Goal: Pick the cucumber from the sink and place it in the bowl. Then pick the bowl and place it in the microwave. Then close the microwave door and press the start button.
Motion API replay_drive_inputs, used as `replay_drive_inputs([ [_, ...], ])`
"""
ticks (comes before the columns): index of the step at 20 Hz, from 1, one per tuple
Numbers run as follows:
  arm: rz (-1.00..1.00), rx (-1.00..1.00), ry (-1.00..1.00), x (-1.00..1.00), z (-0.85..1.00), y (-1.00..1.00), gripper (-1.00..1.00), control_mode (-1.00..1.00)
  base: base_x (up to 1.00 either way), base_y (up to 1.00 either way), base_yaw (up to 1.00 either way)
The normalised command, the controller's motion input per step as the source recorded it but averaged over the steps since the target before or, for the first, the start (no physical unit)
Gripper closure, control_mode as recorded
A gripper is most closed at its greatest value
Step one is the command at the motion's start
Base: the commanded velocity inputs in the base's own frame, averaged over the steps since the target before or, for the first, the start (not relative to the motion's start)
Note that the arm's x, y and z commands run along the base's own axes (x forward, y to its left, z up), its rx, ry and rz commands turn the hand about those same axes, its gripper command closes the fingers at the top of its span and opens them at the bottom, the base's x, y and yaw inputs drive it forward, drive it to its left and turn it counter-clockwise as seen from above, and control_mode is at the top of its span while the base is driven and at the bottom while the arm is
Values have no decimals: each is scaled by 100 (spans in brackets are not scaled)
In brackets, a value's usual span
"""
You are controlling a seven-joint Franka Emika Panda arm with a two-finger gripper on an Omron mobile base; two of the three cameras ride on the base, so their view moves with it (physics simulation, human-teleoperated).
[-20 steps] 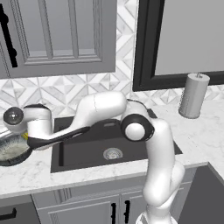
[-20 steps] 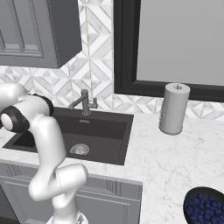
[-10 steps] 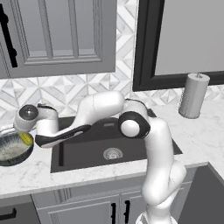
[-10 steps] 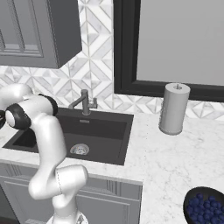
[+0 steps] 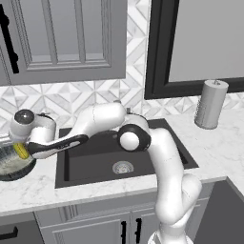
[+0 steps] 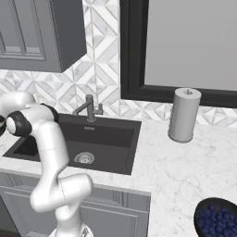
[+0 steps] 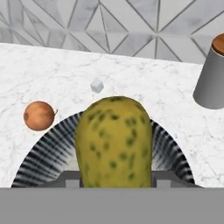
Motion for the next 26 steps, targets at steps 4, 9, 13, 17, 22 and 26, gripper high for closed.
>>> replay_drive_inputs([
  [4, 0, 0, 0, 0, -46, 0, 100, -100, 0, 0, 0],
  [9, 0, 0, 0, 0, -42, 0, 100, -100, 0, 0, 0],
  [13, 0, 0, 0, 14, -28, 4, 100, -100, 0, 0, 0],
  [17, 0, 0, 0, 6, -23, 4, 100, -100, 0, 0, 0],
  [22, 0, 0, 0, -1, -6, 0, -100, -100, 0, 0, 0],
  [26, 0, 0, -1, -16, 0, -16, -100, -100, 0, 0, 0],
])
